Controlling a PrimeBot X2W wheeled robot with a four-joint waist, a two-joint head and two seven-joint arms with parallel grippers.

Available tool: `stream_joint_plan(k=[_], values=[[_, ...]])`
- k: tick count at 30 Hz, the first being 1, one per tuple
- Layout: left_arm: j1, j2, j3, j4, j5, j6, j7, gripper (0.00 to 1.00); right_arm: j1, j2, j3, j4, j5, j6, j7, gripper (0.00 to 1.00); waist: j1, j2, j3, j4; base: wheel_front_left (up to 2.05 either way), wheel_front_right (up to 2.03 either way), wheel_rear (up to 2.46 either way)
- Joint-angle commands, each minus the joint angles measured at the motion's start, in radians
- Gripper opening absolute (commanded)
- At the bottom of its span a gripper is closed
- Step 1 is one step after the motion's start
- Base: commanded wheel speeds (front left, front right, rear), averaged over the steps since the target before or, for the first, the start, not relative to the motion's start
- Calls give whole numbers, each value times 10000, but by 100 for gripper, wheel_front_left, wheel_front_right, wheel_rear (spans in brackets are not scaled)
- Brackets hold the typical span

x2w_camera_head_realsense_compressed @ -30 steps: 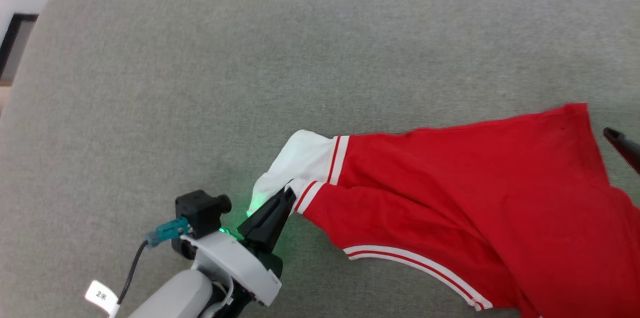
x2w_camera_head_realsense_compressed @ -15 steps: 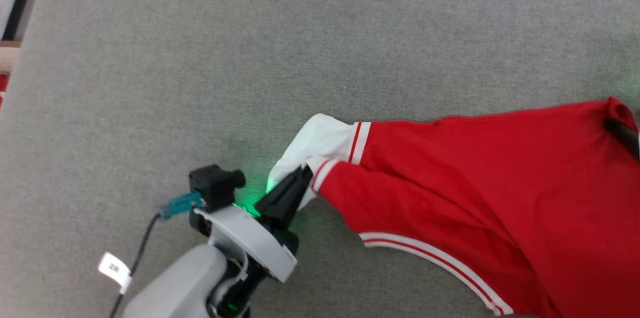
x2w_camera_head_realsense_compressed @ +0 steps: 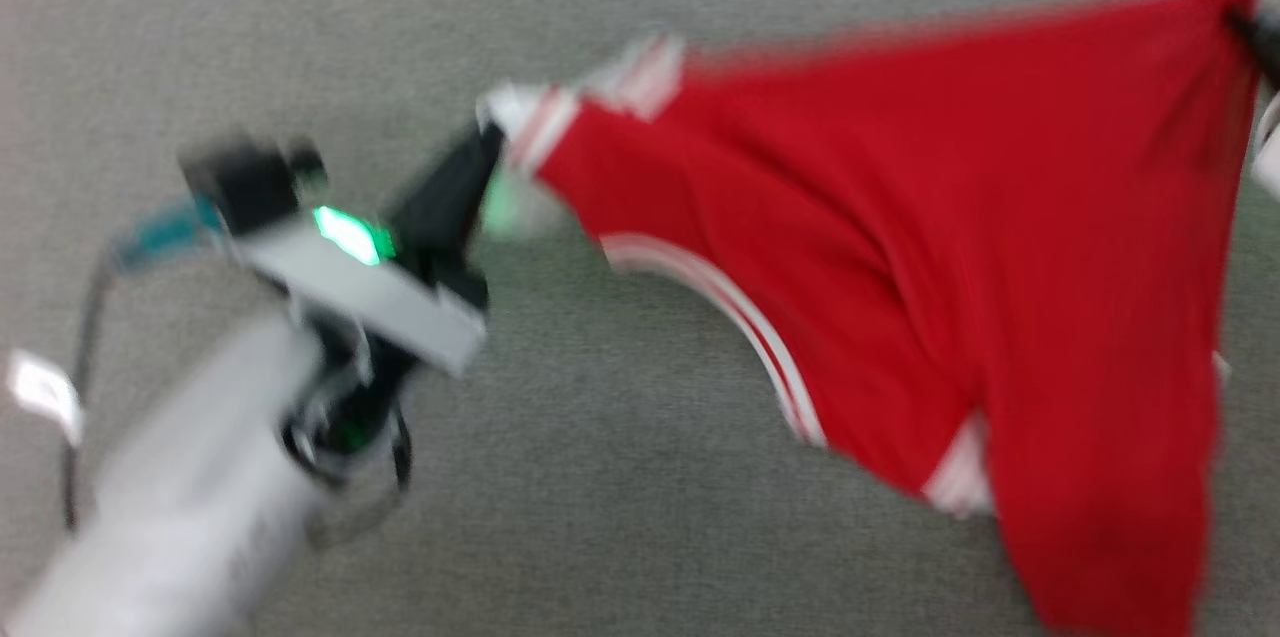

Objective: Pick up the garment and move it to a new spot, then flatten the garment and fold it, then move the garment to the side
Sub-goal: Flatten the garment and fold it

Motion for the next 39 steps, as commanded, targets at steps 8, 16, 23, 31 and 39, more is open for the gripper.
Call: stream_joint_plan(k=[8, 16, 23, 31, 39], values=[[-4495, 119, 233, 1459, -850, 27, 1023, 0, -3197, 716, -1368, 1581, -833, -7, -1880, 0, -1, 0, 111, -592, 0, 0, 0], [-8614, -490, 689, 3880, -696, 28, 633, 0, -6504, 1192, -2093, 3085, -2280, -10, -4349, 0, -1, 0, 311, -976, 0, 0, 0], [-7641, -566, -90, 3736, -1475, 28, 320, 0, -6076, 1344, -1223, 4033, -2161, -9, -4813, 0, -1, 0, 345, -976, 0, 0, 0], [-4255, -599, -410, 2281, -2164, 27, -24, 0, -2981, 801, -50, 3026, -303, -9, -5074, 0, -1, 0, 472, -827, 0, 0, 0], [-557, -508, 598, 398, -1434, 25, -13, 0, 619, -180, 750, 474, 1485, -9, -4319, 0, -1, 0, 90, -927, 0, 0, 0]])
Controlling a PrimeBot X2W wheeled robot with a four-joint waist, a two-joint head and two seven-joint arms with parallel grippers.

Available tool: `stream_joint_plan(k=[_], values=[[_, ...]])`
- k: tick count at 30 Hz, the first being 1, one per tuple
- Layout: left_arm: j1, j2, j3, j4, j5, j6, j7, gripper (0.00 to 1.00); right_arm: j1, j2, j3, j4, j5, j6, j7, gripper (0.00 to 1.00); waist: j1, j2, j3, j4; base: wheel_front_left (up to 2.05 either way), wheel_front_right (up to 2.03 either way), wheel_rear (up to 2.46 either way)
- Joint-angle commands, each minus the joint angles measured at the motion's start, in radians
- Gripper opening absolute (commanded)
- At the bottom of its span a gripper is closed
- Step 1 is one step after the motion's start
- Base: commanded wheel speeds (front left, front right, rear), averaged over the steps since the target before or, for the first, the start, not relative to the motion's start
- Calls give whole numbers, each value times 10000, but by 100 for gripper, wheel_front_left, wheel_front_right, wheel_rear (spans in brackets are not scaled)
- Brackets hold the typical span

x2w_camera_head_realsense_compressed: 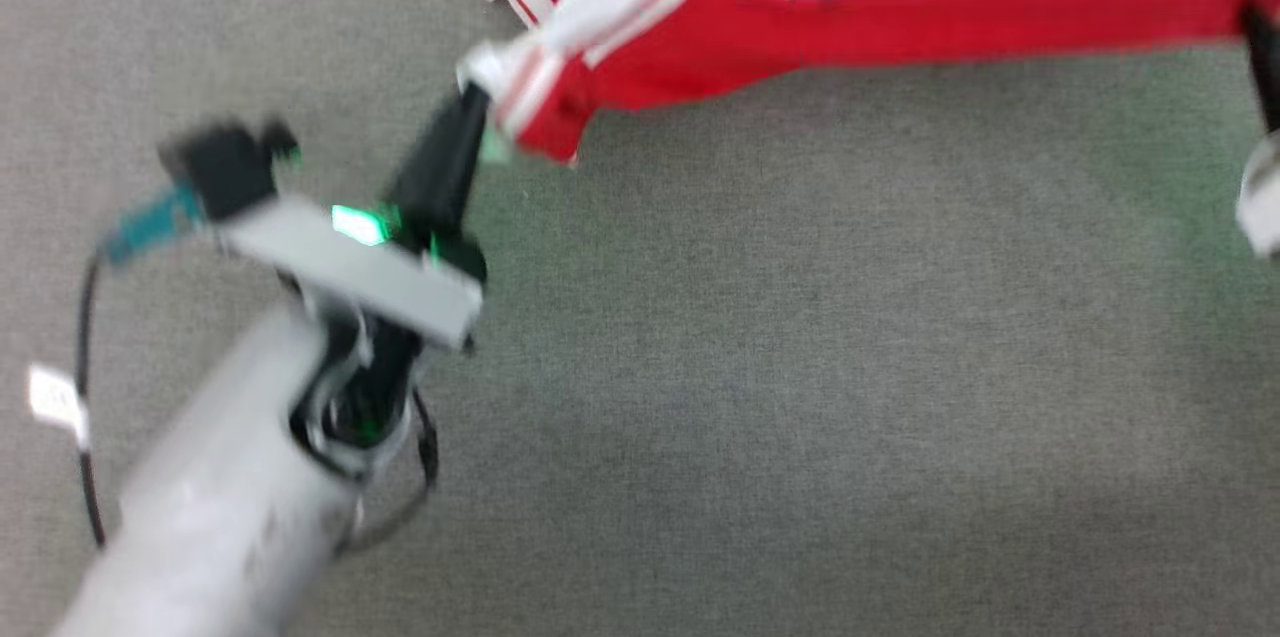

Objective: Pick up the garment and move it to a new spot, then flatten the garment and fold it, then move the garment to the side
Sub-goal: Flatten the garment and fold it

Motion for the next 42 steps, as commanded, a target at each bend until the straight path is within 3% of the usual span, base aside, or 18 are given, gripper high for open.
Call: stream_joint_plan(k=[1, 7, 12, 19, 26, 30, 33, 42], values=[[668, 38, 123, -488, 124, 23, 5, 0, 727, -249, -16, -518, 311, -10, 194, 0, 0, 0, -212, -43, 0, 0, 0], [2855, 228, 675, -1939, 726, 23, 5, 0, 3074, -875, -415, -2328, 386, -10, 801, 0, 0, 0, -511, -148, 0, 0, 0], [4319, 240, 1063, -2720, 1020, 23, 6, 0, 4897, -845, -1117, -3683, 268, -10, 1378, 0, 0, 0, -680, -118, 0, 0, 0], [5915, 525, 1210, -3629, 1631, 23, 4, 0, 7201, -393, -2577, -5517, -230, -10, 2381, 0, 0, 0, -800, -17, 0, 0, 0], [7316, 755, 1542, -4501, 2122, 23, 4, 0, 9152, 669, -4356, -7537, -902, -10, 3415, 0, 0, 0, -893, 78, 0, 0, 0], [7589, 929, 1623, -4900, 2244, 23, 4, 0, 9362, 1145, -4928, -8302, -1191, -10, 3987, 0, 0, 0, -882, 58, 0, 0, 0], [7103, 1008, 1384, -4948, 2308, 23, 3, 0, 8794, 1289, -4798, -8382, -1111, -9, 4291, 0, 0, 0, -859, 30, 0, 0, 0], [4420, 1094, 146, -4017, 1978, 23, 141, 0, 6578, 620, -4076, -6812, -1115, -9, 4451, 0, 0, 0, -668, 182, 0, 0, 0]])
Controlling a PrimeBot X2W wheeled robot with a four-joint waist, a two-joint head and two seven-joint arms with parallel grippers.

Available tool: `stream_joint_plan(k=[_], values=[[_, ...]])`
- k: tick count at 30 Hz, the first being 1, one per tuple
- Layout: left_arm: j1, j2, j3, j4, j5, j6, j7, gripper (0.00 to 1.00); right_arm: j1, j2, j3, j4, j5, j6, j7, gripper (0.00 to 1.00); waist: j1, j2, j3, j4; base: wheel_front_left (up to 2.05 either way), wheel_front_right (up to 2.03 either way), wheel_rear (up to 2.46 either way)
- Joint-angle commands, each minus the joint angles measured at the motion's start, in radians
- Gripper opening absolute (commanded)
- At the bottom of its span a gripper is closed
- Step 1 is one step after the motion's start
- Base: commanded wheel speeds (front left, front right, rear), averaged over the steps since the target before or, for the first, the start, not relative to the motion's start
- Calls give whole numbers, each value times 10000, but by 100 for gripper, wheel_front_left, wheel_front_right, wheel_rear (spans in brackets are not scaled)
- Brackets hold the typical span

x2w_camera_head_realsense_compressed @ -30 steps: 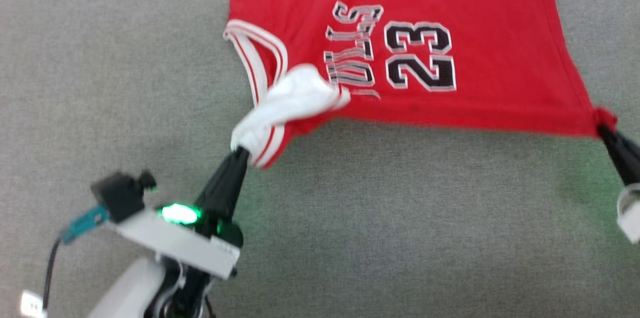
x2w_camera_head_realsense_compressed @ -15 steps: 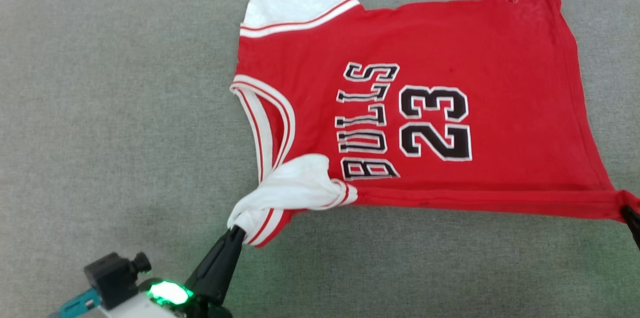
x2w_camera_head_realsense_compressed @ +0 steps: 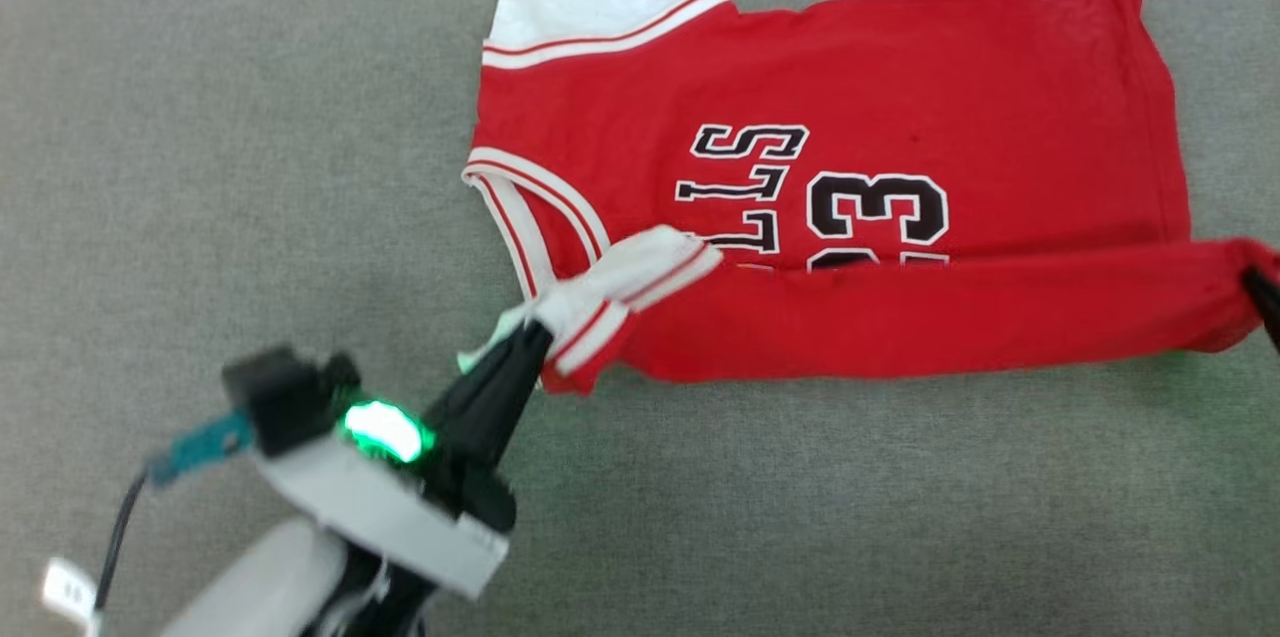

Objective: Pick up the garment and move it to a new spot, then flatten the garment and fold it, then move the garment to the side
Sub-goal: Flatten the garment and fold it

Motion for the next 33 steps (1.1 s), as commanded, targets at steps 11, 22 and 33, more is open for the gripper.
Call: stream_joint_plan(k=[11, 22, 33], values=[[-2210, -650, -252, 2966, -455, 23, -124, 0, -1681, -35, 328, 2165, -14, -9, -833, 0, 0, 0, 780, 79, 0, 0, 0], [-2703, -1028, -122, 5467, 555, 28, -103, 9, -2582, 22, 1604, 3717, -195, -9, -1543, 0, 0, 0, 1349, -161, 0, 0, 0], [-3150, -111, -340, 5381, 1575, 27, -84, 100, -2743, 84, 1973, 4286, 393, -9, -2377, 100, 0, 0, 416, -306, 0, 0, 0]])
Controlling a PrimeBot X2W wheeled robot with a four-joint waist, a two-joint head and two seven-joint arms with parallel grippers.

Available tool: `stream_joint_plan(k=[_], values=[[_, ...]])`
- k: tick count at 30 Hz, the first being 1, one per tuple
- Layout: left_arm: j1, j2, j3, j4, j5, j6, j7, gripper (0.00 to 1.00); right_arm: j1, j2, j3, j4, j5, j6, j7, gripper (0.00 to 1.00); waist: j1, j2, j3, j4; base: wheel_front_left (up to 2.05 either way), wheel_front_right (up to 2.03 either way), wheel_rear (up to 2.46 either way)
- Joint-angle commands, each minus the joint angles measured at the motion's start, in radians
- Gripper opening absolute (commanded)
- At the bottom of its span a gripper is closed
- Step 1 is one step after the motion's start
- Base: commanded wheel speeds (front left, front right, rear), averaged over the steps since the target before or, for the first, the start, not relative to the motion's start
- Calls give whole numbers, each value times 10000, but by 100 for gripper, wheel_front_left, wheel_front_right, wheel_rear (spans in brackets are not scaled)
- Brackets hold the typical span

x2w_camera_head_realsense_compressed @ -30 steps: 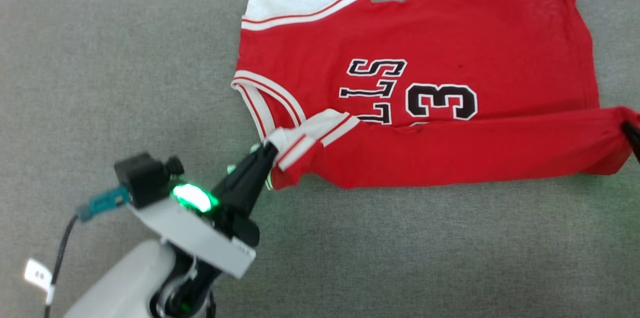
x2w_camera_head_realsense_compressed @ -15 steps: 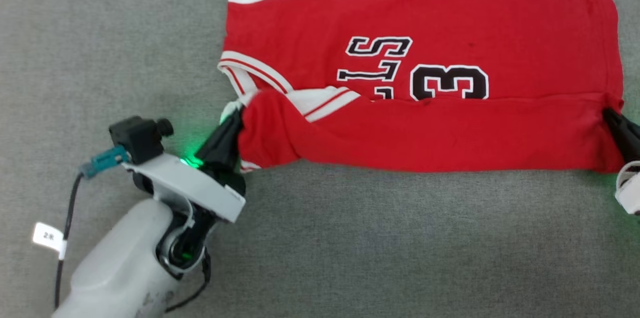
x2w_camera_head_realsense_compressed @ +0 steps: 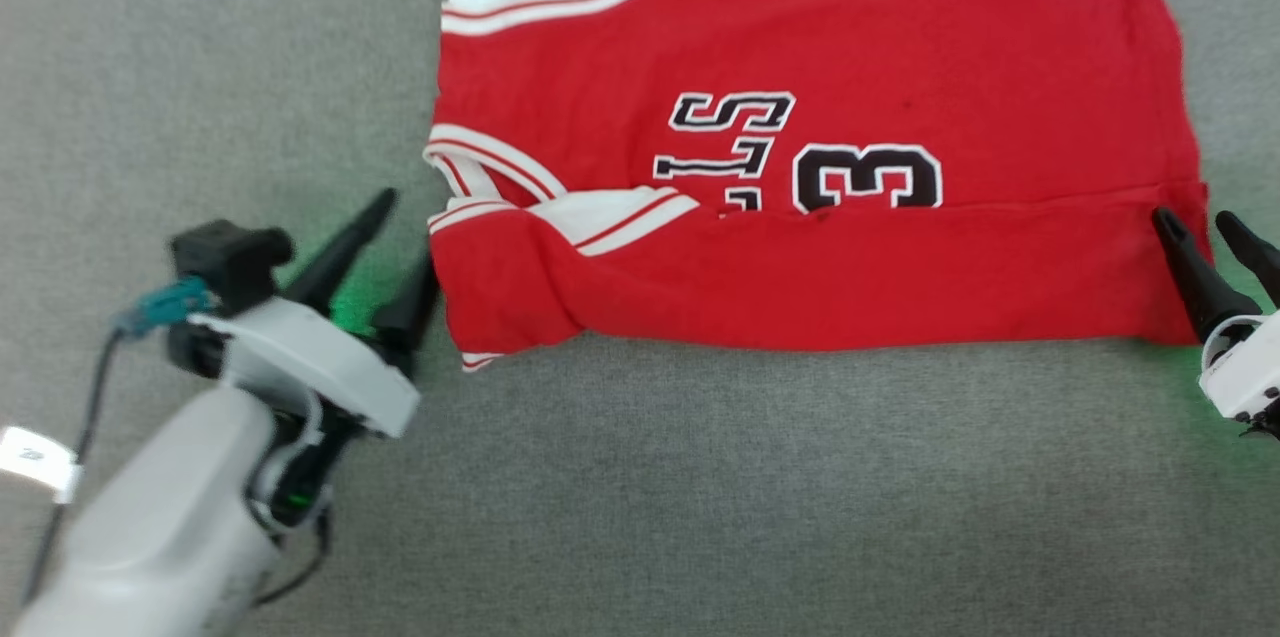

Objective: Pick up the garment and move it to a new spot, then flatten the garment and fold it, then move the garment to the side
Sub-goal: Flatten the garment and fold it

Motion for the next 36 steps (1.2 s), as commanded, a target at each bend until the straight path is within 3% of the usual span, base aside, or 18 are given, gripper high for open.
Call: stream_joint_plan(k=[1, 7, 13, 20, 25, 34, 35, 36], values=[[-34, 281, 53, -86, 147, 92, 43, 100, 75, 0, -52, 24, 123, -11, -110, 100, 0, -1, -495, -58, 0, 0, 0], [-271, 1160, 2, -1122, 408, 951, 1207, 100, 364, 74, -188, -41, 362, -9, -181, 100, 0, -1, -1184, -63, 0, 0, 0], [-196, 1749, -326, -2936, -341, 2054, 4164, 100, 546, 193, -278, -25, 349, -9, -193, 100, 0, -1, -1486, -82, 0, 0, 0], [0, 2401, -886, -4278, -1451, 2823, 7303, 100, 469, 317, -205, -133, 485, -9, -110, 100, 0, -1, -1371, -328, 0, 0, 0], [-195, 2274, -1008, -3601, -2119, 2704, 8298, 100, 273, 255, -193, -180, 641, -9, -49, 100, 0, -1, -1183, -587, 0, 0, 0], [-390, 1376, -1322, -1214, -2993, 1893, 9286, 100, 70, 289, -18, -120, 812, -9, -70, 100, 0, -1, -956, -1174, 0, 0, 0], [-383, 1333, -1323, -983, -3066, 1760, 9311, 94, 63, 306, 27, -115, 825, -9, -54, 100, 0, -1, -927, -1242, 0, 0, 0], [-400, 1293, -1330, -780, -3098, 1629, 9319, 56, 72, 308, 94, -107, 839, -9, -3, 100, 0, -1, -904, -1303, 0, 0, 0]])
